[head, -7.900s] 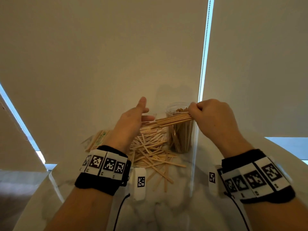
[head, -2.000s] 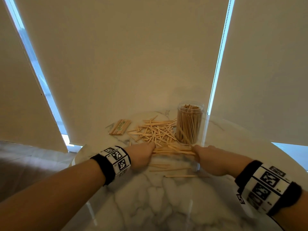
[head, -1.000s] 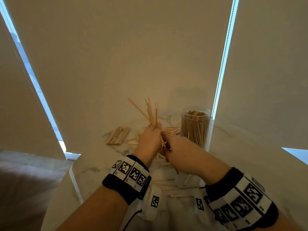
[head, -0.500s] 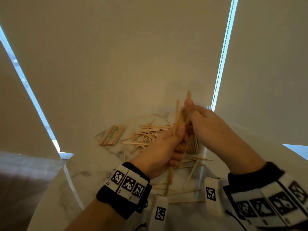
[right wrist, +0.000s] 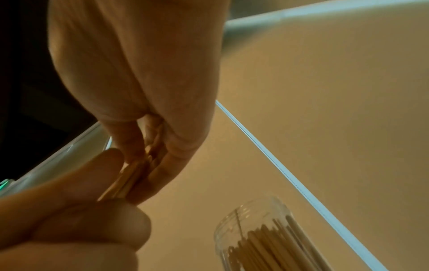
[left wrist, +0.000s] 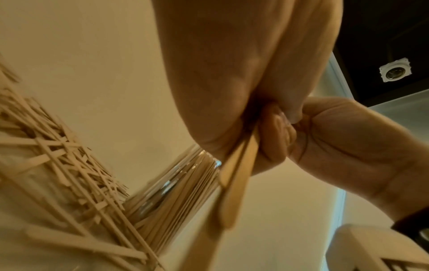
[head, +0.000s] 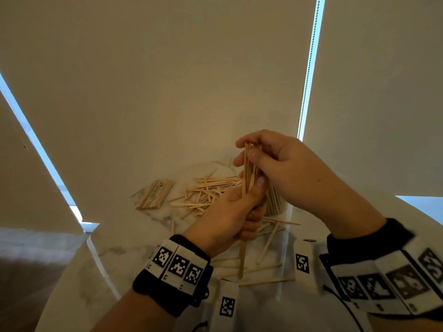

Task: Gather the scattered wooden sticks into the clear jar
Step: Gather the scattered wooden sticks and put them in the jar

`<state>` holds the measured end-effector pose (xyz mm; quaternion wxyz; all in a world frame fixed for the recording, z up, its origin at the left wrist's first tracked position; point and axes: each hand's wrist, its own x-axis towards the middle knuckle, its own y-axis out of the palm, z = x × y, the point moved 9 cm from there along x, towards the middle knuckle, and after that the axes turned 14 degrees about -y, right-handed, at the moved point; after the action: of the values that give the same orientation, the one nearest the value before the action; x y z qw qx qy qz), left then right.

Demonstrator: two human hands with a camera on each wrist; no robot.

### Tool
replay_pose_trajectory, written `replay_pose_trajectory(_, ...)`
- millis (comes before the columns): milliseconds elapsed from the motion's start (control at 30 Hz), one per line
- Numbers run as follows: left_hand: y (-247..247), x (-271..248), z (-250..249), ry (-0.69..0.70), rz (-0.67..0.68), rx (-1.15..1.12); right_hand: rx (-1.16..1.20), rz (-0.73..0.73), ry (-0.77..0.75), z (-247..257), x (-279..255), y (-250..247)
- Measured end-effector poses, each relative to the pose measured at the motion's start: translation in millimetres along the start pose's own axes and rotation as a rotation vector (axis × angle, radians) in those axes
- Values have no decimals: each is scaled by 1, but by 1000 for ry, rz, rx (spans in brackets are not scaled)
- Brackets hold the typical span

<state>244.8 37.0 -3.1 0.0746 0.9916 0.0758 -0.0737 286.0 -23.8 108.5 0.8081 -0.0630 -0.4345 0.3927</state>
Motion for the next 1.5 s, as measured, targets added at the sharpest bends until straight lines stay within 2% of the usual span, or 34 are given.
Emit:
replay_pose_trajectory(133, -3, 0, -3, 47, -39, -8, -193, 45, -10, 4, -2, 3)
replay_pose_trajectory(233, -24, 1, -11, 109, -151, -146, -208, 91, 102, -7, -6, 5)
replay_pose_trajectory(300, -45, -1, -19, 180, -219, -355, -267, 276, 224, -24, -17, 17)
replay_pose_trajectory(367, -61, -6, -25, 255, -262, -538, -312, 595, 337, -41, -38, 43)
replay_pose_trajectory(400, -66, -8, -25, 282, -280, -593, -264, 699, 394, -49, -48, 56)
replay_pose_trajectory(433, -68, -9, -25, 298, -300, -621, -167, 725, 442, -52, -54, 67)
replay_pose_trajectory(533, -64, -7, -20, 287, -332, -594, 95, 518, 471, -53, -46, 80)
replay_pose_trajectory(667, -48, -2, -15, 226, -291, -460, 1, 390, 373, -52, -33, 76)
replay_pose_trajectory(833, -43, 2, -8, 138, -246, -368, -236, 465, 164, -44, -28, 80)
replay_pose_trajectory(900, -50, -2, -12, 132, -283, -336, -303, 507, 108, -42, -28, 80)
replay_pose_trajectory(1000, -80, -21, -33, 262, -400, -504, -310, 573, 158, -45, -32, 75)
replay_pose_trajectory(1067, -95, -31, -49, 308, -454, -539, -309, 643, 197, -47, -36, 74)
replay_pose_trajectory(1167, -88, -26, -55, 179, -480, -346, -343, 665, 195, -47, -37, 73)
replay_pose_trajectory(1267, -67, -15, -54, 79, -473, -131, -469, 619, 199, -51, -34, 65)
replay_pose_trajectory(1367, -48, -10, -58, 42, -440, -44, -622, 453, 217, -58, -25, 45)
replay_pose_trajectory(1433, -45, -10, -64, 57, -507, 117, -697, 327, 246, -64, -19, 28)
replay_pose_trajectory(1500, -42, -12, -69, 108, -571, 293, -727, 260, 288, -71, -19, 16)
